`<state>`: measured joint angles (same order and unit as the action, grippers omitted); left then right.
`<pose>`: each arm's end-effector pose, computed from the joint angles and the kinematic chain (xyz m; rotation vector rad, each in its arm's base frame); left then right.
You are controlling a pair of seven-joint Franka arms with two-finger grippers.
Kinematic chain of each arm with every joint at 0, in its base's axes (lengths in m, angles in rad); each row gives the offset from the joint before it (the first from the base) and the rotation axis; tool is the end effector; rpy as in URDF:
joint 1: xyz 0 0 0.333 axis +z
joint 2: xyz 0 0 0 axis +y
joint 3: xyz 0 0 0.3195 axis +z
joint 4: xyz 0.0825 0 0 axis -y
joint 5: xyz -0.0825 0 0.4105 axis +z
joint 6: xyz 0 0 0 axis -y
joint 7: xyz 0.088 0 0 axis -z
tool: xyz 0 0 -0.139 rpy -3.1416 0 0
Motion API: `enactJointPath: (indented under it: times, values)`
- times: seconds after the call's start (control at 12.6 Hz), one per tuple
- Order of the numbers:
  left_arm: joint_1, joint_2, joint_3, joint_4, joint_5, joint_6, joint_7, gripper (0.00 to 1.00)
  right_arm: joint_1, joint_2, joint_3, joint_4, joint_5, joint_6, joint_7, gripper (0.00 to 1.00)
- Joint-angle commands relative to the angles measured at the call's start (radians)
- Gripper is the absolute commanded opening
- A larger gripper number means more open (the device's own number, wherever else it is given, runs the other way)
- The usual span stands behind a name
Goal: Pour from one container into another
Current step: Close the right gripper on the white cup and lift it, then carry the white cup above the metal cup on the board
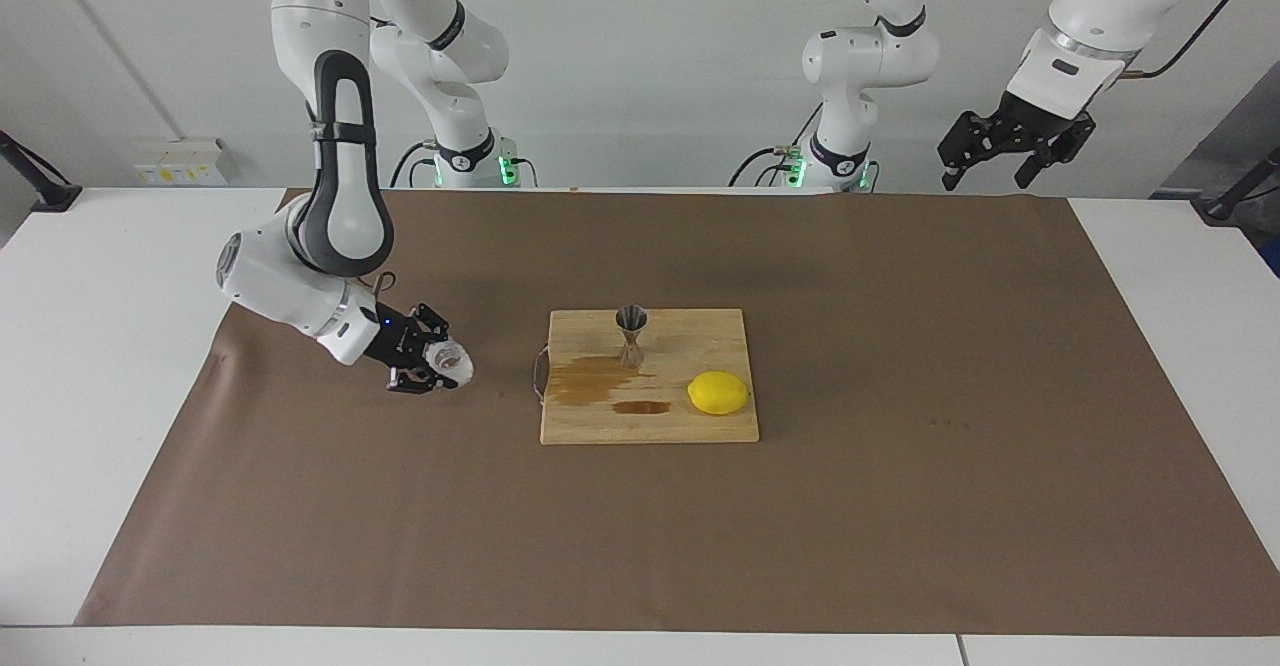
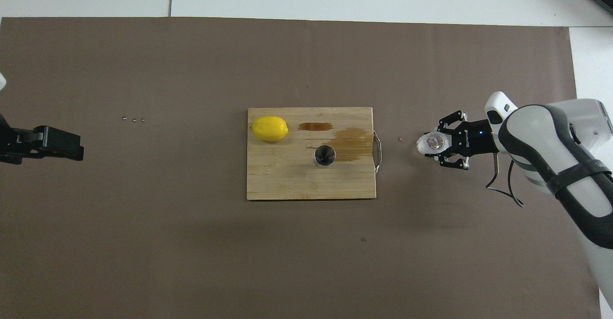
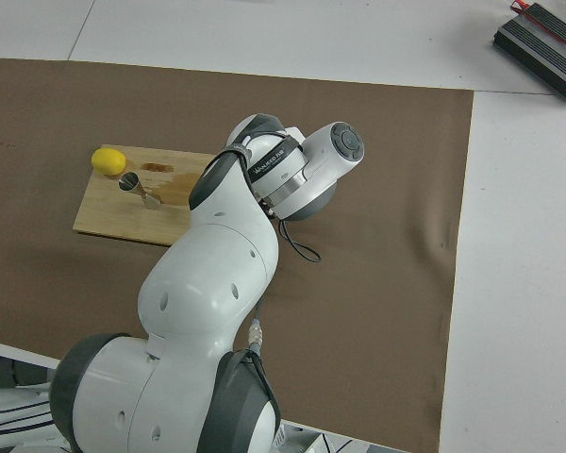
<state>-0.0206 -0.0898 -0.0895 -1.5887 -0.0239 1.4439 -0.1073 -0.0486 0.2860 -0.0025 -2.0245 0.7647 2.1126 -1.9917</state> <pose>0.5335 -0.0647 0.6266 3.1306 -0.0072 -0.0888 0.6027 0.0203 0.2620 -1.9375 -1.7455 -0.5682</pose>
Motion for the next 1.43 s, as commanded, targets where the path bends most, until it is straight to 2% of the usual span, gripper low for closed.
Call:
enactJointPath:
  times: [0.0, 0.4, 0.72, 1.11, 1.35]
  values:
    - [-0.019, -0.024, 0.013, -0.039, 0.015, -0.010, 0.005, 1.00, 0.085, -0.050, 0.004, 0.030, -0.056, 0.017, 0.187, 0.45]
    - [0.001, -0.024, 0.016, -0.037, 0.015, -0.011, 0.005, 1.00, 0.245, -0.117, 0.007, 0.085, -0.174, 0.015, 0.508, 0.45]
    - [-0.012, -0.024, 0.014, -0.034, 0.013, -0.068, 0.001, 1.00, 0.375, -0.114, 0.009, 0.141, -0.385, 0.018, 0.735, 0.45]
    - [0.008, -0.015, 0.014, -0.036, -0.010, 0.003, 0.078, 1.00, 0.456, -0.116, 0.010, 0.141, -0.583, 0.018, 0.898, 0.46]
    - [-0.002, 0.036, 0.017, 0.001, 0.004, 0.013, 0.094, 1.00, 0.490, -0.119, 0.010, 0.141, -0.663, 0.021, 0.964, 0.46]
